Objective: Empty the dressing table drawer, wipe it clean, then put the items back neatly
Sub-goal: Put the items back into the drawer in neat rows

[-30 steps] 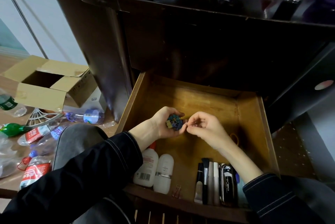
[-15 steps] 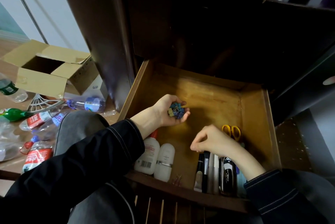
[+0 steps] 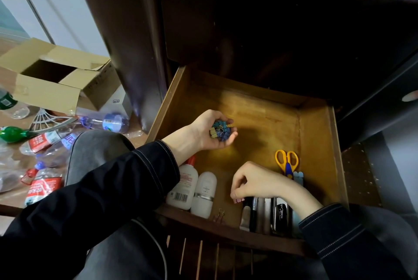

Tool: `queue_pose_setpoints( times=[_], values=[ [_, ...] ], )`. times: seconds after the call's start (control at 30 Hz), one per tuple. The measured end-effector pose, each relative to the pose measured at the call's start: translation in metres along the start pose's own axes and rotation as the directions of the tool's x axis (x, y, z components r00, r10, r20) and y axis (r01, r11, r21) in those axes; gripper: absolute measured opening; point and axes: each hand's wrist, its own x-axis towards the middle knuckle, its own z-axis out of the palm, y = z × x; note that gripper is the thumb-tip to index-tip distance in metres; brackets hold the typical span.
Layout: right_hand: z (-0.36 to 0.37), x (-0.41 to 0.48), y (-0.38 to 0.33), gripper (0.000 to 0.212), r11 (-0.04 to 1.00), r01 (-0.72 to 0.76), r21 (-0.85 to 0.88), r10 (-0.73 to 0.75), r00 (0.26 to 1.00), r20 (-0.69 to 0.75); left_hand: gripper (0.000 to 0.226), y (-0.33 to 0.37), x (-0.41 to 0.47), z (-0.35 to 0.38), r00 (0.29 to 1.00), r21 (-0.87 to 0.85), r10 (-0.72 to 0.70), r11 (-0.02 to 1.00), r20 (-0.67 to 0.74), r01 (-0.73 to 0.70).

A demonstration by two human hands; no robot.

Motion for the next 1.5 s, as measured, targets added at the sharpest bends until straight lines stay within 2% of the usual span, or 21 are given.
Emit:
queue_pose_setpoints(
  times=[0.17, 0.33, 0.93, 1.07, 1.23, 1.5],
  values=[
    [0.007, 0.002, 0.003, 0.005, 0.993, -0.021, -0.119, 0.031, 0.996, 0.08, 0.014, 0.0, 0.001, 0.0, 1.0, 0.001, 0.0, 1.0, -0.004, 0.0],
    [0.011, 0.003, 0.002, 0.008, 0.985, -0.03, -0.168, 0.055, 0.988, 0.146, 0.016, -0.001, 0.002, 0.0, 1.0, -0.01, -0.003, 1.0, -0.005, 0.003],
    [0.022, 0.005, -0.005, 0.021, 0.96, -0.007, -0.278, 0.064, 0.979, 0.196, 0.016, -0.001, 0.001, 0.001, 1.0, 0.004, 0.002, 1.0, -0.022, -0.002],
    [0.022, 0.005, -0.007, 0.017, 0.963, -0.017, -0.268, 0.071, 0.979, 0.193, 0.016, -0.002, 0.001, 0.001, 1.0, 0.005, 0.0, 1.0, -0.025, 0.0],
    [0.022, 0.005, -0.005, 0.011, 0.941, -0.011, -0.339, 0.078, 0.98, 0.185, 0.017, -0.001, 0.002, 0.0, 1.0, -0.01, -0.007, 1.0, -0.026, 0.007],
    [0.022, 0.006, -0.008, 0.015, 0.956, 0.0, -0.294, 0.058, 0.98, 0.188, 0.017, -0.001, 0.001, 0.001, 0.999, -0.001, -0.001, 1.0, -0.034, 0.001]
  ],
)
